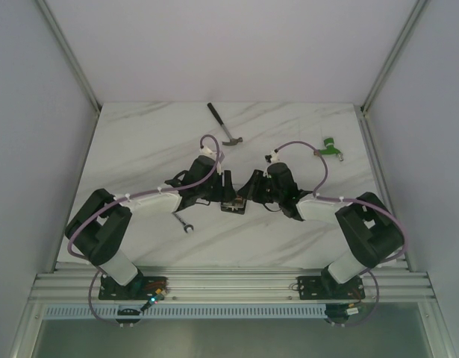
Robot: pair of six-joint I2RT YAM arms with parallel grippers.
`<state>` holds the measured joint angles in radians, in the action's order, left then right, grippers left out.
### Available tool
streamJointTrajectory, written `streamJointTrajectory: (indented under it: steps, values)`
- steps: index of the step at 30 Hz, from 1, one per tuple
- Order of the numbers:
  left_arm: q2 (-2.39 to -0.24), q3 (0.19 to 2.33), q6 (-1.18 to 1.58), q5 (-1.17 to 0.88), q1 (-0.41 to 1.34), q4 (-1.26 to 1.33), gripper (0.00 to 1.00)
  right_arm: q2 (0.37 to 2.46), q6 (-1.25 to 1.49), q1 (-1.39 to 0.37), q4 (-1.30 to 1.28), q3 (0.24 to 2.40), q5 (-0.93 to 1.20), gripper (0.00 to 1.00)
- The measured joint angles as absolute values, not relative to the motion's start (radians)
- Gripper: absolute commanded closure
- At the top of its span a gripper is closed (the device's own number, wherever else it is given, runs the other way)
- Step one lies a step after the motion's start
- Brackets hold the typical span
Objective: Snap on the fuse box
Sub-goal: Close the fuse box cover on the fuse box base.
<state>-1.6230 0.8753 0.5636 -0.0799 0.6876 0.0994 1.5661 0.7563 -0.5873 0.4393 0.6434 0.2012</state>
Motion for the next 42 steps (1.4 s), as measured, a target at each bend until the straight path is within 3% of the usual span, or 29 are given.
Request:
streamJointTrajectory:
  steps: [16, 20, 35, 42]
  values:
    - [-1.623, 0.878, 0.559, -0.082, 0.698, 0.100, 0.31, 1.504, 0.765, -0.606, 0.424, 0.620, 0.174, 0.58]
    - [-1.623, 0.878, 0.552, -0.082, 0.702, 0.100, 0.31, 1.500, 0.767, -0.612, 0.408, 0.600, 0.146, 0.50]
    - [-1.622, 0.878, 0.552, -0.058, 0.704, 0.096, 0.26, 1.433, 0.724, -0.617, 0.282, 0.592, 0.028, 0.37]
    - [-1.622, 0.878, 0.572, -0.068, 0.704, 0.081, 0.27, 1.460, 0.725, -0.621, 0.315, 0.593, 0.073, 0.43]
